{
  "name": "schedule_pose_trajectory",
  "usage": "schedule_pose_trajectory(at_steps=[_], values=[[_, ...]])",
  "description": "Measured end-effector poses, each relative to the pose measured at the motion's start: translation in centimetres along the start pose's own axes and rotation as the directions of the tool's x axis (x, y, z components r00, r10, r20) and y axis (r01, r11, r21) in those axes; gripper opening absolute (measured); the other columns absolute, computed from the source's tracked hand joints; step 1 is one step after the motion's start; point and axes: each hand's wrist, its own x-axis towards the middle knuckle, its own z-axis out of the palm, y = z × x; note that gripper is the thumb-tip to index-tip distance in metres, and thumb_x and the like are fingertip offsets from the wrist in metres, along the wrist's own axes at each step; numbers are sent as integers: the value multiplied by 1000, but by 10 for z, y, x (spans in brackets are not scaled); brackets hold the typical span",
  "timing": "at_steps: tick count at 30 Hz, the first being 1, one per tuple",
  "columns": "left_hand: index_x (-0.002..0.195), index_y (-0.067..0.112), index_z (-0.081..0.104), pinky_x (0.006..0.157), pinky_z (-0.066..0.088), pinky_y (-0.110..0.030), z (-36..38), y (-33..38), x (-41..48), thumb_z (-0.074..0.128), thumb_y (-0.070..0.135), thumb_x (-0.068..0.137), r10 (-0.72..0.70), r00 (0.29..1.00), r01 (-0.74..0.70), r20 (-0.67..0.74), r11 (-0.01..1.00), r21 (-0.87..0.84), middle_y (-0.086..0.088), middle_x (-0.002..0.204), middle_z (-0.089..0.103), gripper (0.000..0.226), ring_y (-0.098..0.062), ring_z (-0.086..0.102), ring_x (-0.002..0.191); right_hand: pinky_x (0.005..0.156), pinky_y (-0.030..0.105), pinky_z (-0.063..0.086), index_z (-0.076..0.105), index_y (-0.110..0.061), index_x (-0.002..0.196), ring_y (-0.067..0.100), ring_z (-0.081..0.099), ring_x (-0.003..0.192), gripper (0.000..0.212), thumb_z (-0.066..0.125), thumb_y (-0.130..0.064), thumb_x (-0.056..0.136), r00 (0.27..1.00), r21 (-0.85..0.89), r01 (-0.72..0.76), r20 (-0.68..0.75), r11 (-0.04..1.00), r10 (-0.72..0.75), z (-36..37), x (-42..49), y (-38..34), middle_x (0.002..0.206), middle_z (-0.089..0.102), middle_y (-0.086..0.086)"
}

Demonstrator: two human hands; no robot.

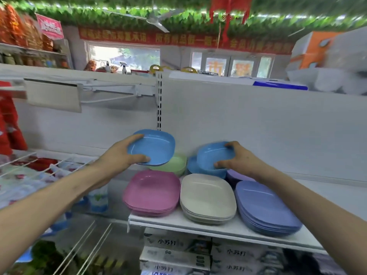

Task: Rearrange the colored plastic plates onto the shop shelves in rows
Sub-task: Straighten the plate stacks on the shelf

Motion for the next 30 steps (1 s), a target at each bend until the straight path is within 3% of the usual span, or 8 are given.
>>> schedule_pose_trajectory(at_steps=[6, 10, 17, 23, 30], values=[[146, 37, 53, 88, 45, -26, -6, -10, 2, 85, 24, 82, 16, 999, -16, 41, 1000, -7, 6, 138, 52, 74, -17, 55, 120, 89, 33, 46, 37, -19, 150, 21, 53, 111, 89, 82, -50, 80, 999, -186, -5, 51, 983, 15, 13, 9, -8, 131, 55, 0], [145, 39, 53, 90, 46, -28, -13, -11, 3, 86, 27, 81, 19, 999, -18, 40, 1000, -6, 6, 139, 52, 74, -13, 54, 118, 102, 38, 47, 45, -21, 151, 24, 53, 126, 85, 77, -58, 82, 997, -339, 8, 74, 941, 18, 20, 14, -11, 146, 54, 3], [144, 42, 53, 90, 48, -29, -16, -10, -1, 87, 29, 80, 29, 999, -28, 34, 999, -24, 9, 138, 54, 74, -7, 55, 117, 110, 36, 43, 53, -43, 146, 19, 50, 136, 71, 68, -71, 83, 983, -457, 26, 175, 889, 61, 26, 17, -15, 153, 50, -10], [145, 39, 54, 87, 48, -26, -8, -4, -1, 86, 25, 80, 22, 999, -21, 28, 999, -34, 7, 137, 55, 73, -6, 57, 113, 105, 36, 46, 58, -55, 138, 20, 51, 132, 66, 59, -83, 78, 975, -530, 24, 200, 848, 97, 29, 25, -11, 150, 51, -11], [145, 39, 53, 81, 47, -20, 18, 14, 3, 85, 24, 83, 32, 998, -31, 54, 999, -21, 10, 135, 56, 72, -2, 57, 108, 113, 44, 26, 49, -60, 142, 27, 32, 144, 69, 43, -91, 81, 966, -675, 103, 244, 730, 89, 29, 30, -8, 154, 48, -7]])
